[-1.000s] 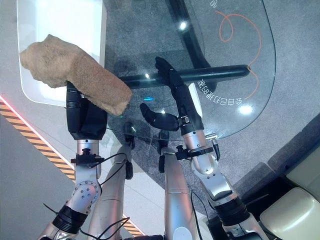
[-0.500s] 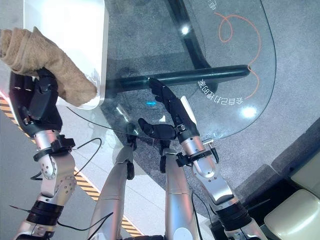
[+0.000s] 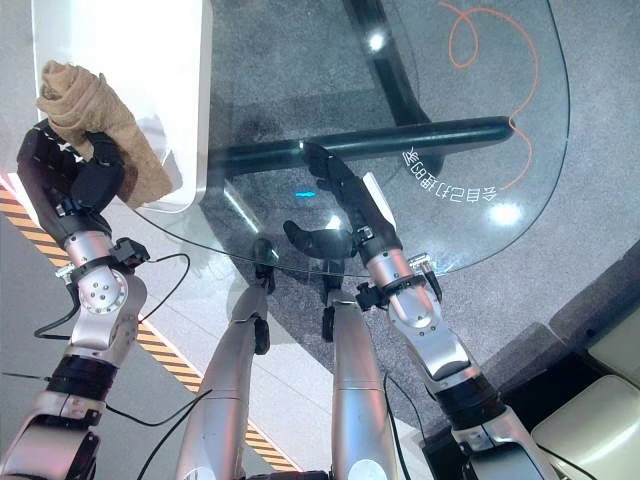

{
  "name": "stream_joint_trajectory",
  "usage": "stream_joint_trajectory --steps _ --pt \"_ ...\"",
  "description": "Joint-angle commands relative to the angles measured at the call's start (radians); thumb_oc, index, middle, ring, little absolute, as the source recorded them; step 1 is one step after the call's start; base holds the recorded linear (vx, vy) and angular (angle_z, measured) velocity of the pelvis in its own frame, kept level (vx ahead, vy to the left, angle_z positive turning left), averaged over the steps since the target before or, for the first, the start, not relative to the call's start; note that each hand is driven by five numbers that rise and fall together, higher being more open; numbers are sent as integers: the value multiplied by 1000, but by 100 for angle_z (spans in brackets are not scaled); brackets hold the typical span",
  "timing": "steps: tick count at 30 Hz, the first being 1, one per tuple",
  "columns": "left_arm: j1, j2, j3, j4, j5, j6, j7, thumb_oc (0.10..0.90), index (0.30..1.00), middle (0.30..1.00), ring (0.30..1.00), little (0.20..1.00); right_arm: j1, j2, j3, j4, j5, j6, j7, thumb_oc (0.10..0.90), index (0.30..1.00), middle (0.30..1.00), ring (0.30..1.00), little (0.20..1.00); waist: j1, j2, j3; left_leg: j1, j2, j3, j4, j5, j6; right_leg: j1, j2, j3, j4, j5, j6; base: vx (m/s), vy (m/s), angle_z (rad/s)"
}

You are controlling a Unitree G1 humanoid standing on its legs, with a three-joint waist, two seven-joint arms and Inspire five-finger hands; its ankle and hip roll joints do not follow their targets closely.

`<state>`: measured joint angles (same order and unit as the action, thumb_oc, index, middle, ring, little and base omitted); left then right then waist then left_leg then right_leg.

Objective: Wipe the table with a cloth and put it in the basket.

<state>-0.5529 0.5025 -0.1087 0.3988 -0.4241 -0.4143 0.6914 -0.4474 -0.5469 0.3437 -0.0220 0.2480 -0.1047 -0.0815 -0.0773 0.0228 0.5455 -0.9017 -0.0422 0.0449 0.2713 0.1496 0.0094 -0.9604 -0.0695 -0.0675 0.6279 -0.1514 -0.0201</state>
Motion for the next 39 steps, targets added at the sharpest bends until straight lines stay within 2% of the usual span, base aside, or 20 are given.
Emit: stream_joint_trajectory --steps 1,9,15,20,23,26,28,30,31,39 --pt "-110 111 27 -13 126 -48 61 100 300 300 300 200 -44 -24 14 -78 67 -61 19 800 900 900 900 900 -20 19 -26 -27 -32 52 165 -159 44 9 91 56 -217 153 4 -8 37 1" --pt "-262 177 -48 182 159 21 145 100 300 300 300 200 -138 -49 54 -14 112 -59 7 800 900 900 900 900 -36 4 -26 -66 -26 66 168 -153 35 -28 93 60 -227 169 9 -8 41 -1" --pt "-337 213 -79 257 153 10 171 100 300 300 300 200 -165 -63 67 4 142 -79 1 800 900 900 900 900 -45 -5 -26 -81 -25 69 159 -150 30 -43 96 64 -237 176 13 -2 11 -1" --pt "-404 221 -118 290 160 26 142 100 300 300 300 200 -189 -65 76 10 158 -81 0 800 900 900 900 900 -51 -8 -26 -100 -26 68 147 -145 27 -62 96 65 -249 184 16 0 0 0" --pt "-424 211 -140 300 183 73 122 100 300 300 300 200 -194 -56 78 13 153 -82 3 800 900 900 900 900 -54 -8 -26 -106 -30 67 139 -142 28 -69 96 66 -260 191 18 0 0 0" --pt "-437 209 -162 323 192 161 98 100 300 300 300 200 -201 -42 80 18 147 -83 -2 800 900 900 900 900 -55 -16 -26 -107 -30 68 132 -140 27 -70 101 62 -265 194 20 -19 -26 0" --pt "-439 211 -170 337 175 174 82 100 300 300 300 200 -207 -42 84 21 150 -86 -10 800 900 900 900 900 -54 -21 -26 -108 -30 69 127 -136 25 -71 103 60 -269 198 20 -28 -43 0" --pt "-439 213 -175 343 174 172 60 435 587 587 587 535 -208 -48 86 20 159 -95 -13 800 900 900 900 900 -55 -27 -26 -108 -29 70 123 -134 23 -70 104 61 -277 201 21 -26 -45 0" --pt "-437 217 -178 345 167 172 56 800 900 900 900 900 -206 -51 85 16 161 -97 -13 800 900 900 900 900 -56 -28 -26 -105 -29 70 117 -132 23 -68 106 61 -280 203 21 -26 -42 0" --pt "-429 221 -177 361 155 168 57 800 900 900 900 900 -182 -49 74 -11 161 -106 -7 800 900 900 900 900 -59 -31 -26 -86 -29 65 108 -131 19 -48 106 56 -291 201 22 -18 -26 -2"
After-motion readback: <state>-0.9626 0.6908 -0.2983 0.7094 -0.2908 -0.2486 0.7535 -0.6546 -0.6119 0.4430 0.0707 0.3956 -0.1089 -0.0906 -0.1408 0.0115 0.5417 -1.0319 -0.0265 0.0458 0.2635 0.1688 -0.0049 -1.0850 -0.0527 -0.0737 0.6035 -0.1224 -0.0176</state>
